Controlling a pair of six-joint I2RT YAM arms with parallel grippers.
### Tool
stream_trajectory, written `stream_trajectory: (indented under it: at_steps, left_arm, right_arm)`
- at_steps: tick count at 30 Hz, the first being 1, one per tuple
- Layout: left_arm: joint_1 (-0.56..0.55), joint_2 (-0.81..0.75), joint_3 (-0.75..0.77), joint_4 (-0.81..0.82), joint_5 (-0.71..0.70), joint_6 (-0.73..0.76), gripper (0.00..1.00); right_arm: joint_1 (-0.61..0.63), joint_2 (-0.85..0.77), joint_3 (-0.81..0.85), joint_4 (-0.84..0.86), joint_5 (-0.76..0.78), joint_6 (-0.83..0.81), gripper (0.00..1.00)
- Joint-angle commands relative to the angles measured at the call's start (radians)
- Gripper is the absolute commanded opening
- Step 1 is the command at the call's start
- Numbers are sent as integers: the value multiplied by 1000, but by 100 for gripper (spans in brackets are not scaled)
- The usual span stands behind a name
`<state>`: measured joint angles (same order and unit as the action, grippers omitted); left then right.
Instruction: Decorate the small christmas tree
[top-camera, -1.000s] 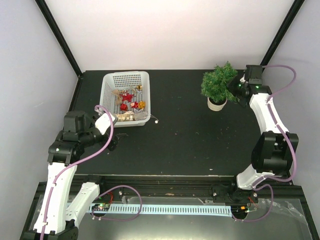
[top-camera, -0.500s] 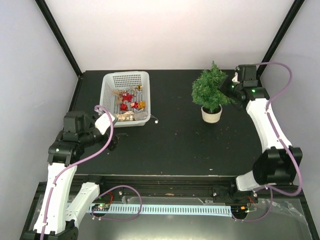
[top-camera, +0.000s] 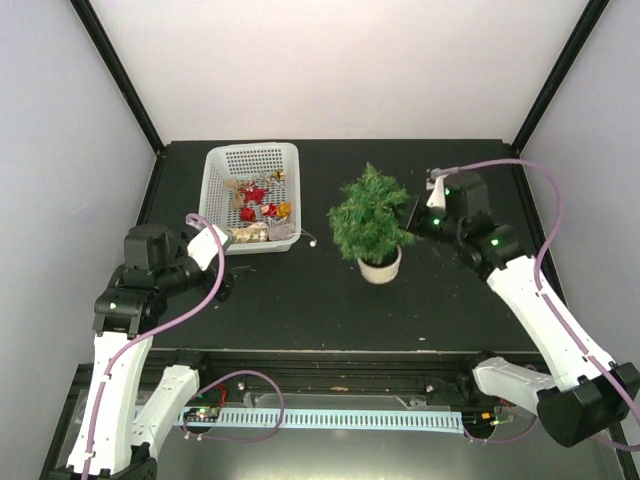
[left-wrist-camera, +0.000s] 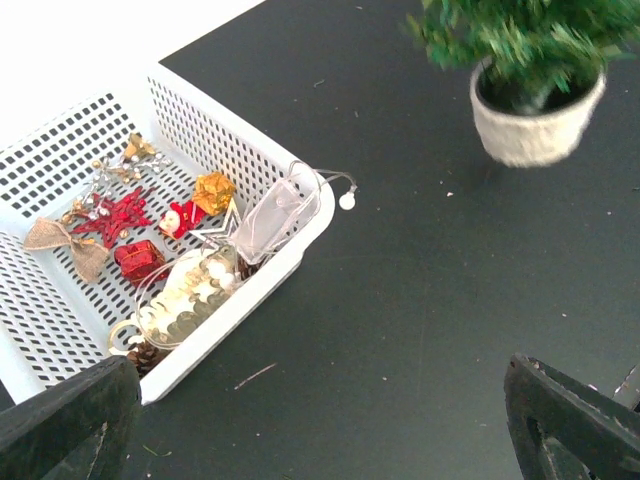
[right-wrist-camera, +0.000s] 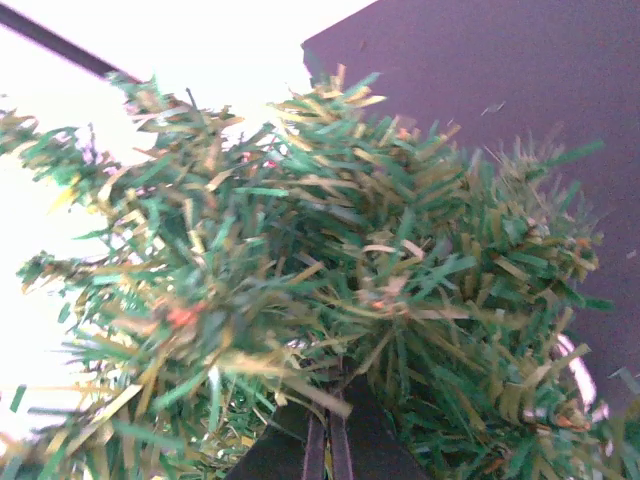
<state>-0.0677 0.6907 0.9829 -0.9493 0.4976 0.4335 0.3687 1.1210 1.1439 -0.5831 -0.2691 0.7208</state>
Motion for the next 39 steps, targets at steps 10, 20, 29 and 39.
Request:
stream_trajectory:
  at_steps: [10,20,29,39]
  left_arm:
    - [-2,-24,7,14,-13,-24,99]
    - [-2,-12,6,17,-17,-40,99]
    - [-2,-16,10,7,-5,-46,99]
    - [-2,-16,17,-1,-12,-45,99]
  right_arm:
    - [287,-126,-193,280,31,68,1]
    - [441,-174,-341,411,91,89,1]
    - [504,-244,-463,521,96,74,1]
    - [516,-299,-461,450,112,60,44]
